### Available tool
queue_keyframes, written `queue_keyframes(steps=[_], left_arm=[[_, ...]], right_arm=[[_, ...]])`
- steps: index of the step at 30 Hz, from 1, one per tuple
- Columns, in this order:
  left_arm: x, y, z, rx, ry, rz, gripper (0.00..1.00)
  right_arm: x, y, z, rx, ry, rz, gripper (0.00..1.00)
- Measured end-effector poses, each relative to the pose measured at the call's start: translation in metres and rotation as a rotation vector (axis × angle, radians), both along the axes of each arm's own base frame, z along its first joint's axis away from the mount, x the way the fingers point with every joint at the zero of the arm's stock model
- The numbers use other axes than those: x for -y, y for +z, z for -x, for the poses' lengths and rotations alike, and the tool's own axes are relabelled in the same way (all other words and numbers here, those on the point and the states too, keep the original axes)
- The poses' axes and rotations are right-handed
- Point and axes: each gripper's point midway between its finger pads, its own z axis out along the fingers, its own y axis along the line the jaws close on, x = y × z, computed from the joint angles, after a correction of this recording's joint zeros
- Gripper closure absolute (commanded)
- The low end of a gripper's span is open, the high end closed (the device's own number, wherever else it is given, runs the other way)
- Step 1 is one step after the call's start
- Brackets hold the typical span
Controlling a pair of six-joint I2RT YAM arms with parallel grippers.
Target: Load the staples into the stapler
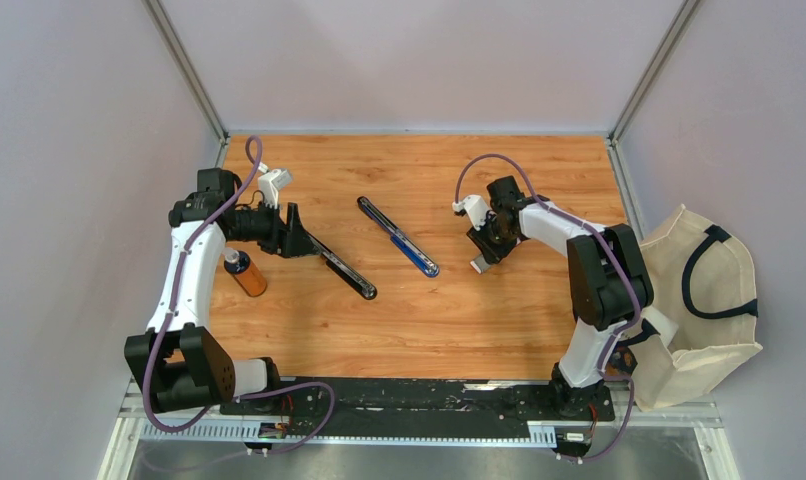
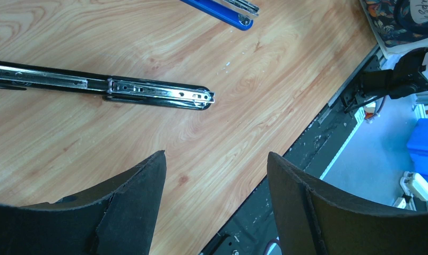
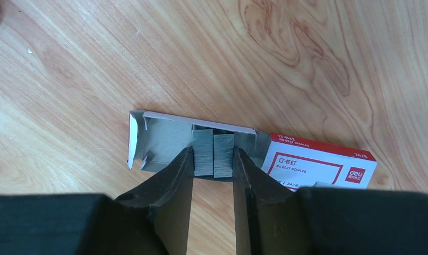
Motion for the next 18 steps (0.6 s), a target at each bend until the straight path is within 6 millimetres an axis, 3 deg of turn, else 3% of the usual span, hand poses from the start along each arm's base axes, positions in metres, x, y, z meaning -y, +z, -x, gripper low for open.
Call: queue_keyframes(steps=[12,18], left_arm=[[0.0,0.0,0.0,0.001,0.0,0.001,0.22],[0.0,0.0,0.0,0.0,0.0,0.001,0.22]], right_arm=[[0.0,0.002,-0.001,0.007,-0.002,-0.001,0.7],[0.0,0.021,-0.005,0.063,-0.003,-0.014,0.7]])
